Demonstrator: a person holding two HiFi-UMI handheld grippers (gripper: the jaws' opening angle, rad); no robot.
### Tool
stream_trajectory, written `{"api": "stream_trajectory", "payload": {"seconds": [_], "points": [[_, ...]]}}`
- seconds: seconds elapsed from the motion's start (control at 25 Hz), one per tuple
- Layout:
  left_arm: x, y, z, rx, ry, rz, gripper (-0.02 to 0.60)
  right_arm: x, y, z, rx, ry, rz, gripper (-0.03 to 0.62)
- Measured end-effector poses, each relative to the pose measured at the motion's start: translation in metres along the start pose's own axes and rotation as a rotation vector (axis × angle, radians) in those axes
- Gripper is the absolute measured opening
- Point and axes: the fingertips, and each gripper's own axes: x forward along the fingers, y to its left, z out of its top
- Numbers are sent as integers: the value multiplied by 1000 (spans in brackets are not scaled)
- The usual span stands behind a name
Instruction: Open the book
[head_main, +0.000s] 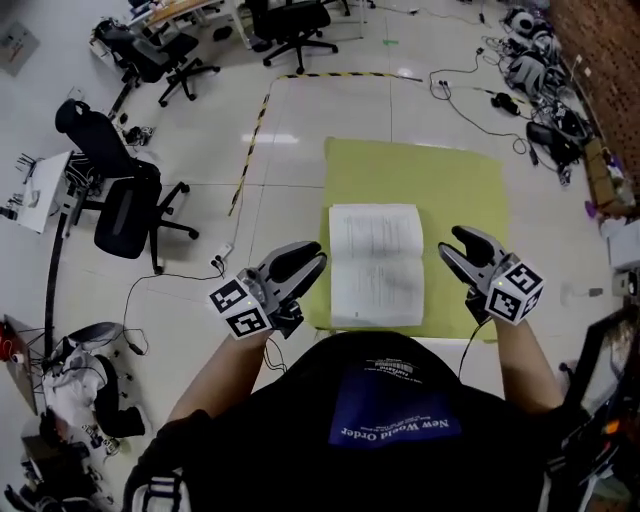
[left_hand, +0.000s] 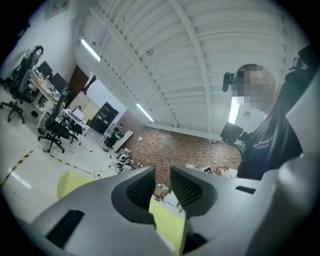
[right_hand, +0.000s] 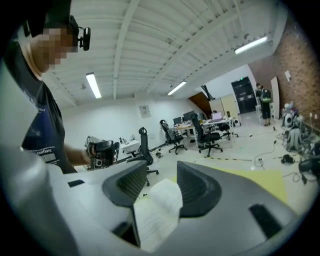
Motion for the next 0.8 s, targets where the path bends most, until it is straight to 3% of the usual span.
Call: {"api": "stream_trajectory", "payload": {"seconds": [0.16,0.32,0.56,0.64,0.8], "points": [[-11,-28,32,58,-45,19,97,-31,25,51,-95,-100,-7,98],[-18,-41,41,65,-75,44,97,-45,37,58,-124,-127,-36,-11],[-20,-49,24,39,-100,35,93,-43,40,21,-42,-114,-54,-12],[-20,-52,22,44,-98,32,15,-41,39,17,-27,-110,-62,-12],[-22,-55,16,61,-89,32,6,-42,42,17,-42,-119,-57,-12]]}}
